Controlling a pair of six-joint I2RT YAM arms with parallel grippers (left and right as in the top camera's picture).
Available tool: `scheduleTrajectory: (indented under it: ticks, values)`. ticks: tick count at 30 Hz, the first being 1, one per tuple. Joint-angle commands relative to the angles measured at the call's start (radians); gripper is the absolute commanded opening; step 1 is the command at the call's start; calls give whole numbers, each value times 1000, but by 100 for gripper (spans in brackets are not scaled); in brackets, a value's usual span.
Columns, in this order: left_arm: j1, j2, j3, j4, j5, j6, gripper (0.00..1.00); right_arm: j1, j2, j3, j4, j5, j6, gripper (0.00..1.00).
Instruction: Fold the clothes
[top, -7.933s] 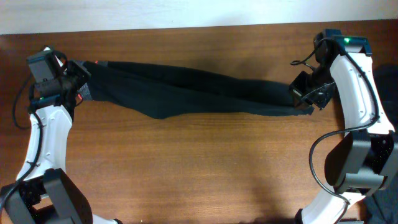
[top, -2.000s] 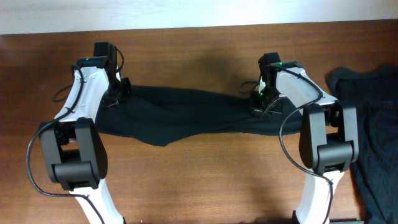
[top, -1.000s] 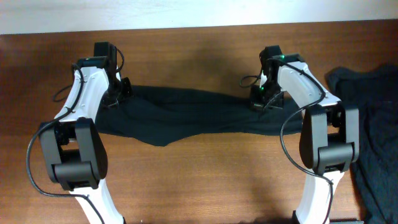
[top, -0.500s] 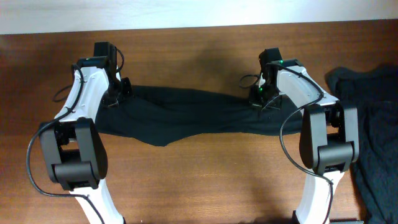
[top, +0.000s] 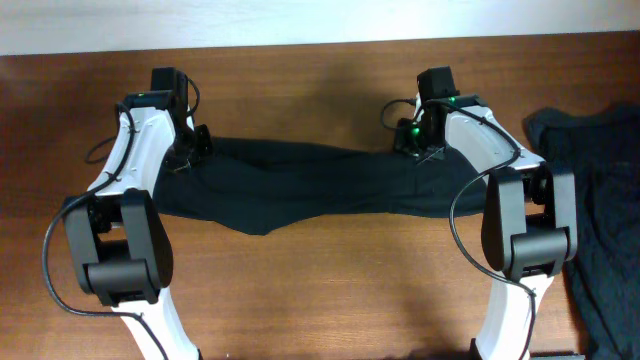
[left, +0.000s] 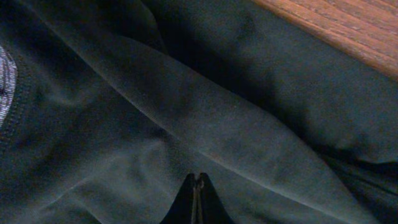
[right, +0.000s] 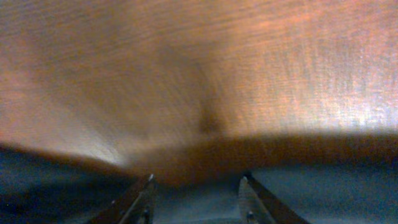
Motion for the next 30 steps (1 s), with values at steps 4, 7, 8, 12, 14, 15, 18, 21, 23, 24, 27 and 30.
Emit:
scheduleTrajectory:
  ticks: [4, 7, 8, 12, 14, 15, 18, 21, 23, 24, 27, 30]
  values:
    - [0, -10, -3, 5, 1, -9, 0, -14, -39, 70, -35, -23, 1, 54]
    - [-5, -10, -3, 13, 26, 13, 0, -27, -55, 127, -140, -26, 1, 54]
    - [-8, -10, -3, 16, 35, 14, 0, -34, -60, 143, -179, -25, 1, 54]
    - [-36, -10, -3, 13, 40, 61, 0, -60, -69, 204, -367, -21, 1, 56]
    - [-51, -10, -6, 4, 31, 62, 0, -79, -69, 209, -438, -22, 2, 58]
    - [-56, -10, -8, 4, 34, 62, 0, -86, -69, 209, -462, -21, 2, 59]
    - [-79, -3, -10, 8, 34, 62, 0, -105, -68, 209, -511, -18, 1, 62]
    - [-93, 15, -9, 11, 34, 59, 0, -114, -69, 209, -531, -18, 2, 64]
    - [-96, 32, -10, 4, 35, 57, 0, -117, -69, 209, -547, -18, 1, 64]
    - [-96, 42, -9, -2, 35, 57, 0, -117, -68, 209, -554, -18, 1, 64]
    - [-96, 59, -10, -19, 35, 47, 0, -117, -69, 209, -561, -18, 1, 64]
    - [-95, 64, -9, -12, 34, 47, 0, -117, -68, 209, -560, -18, 1, 64]
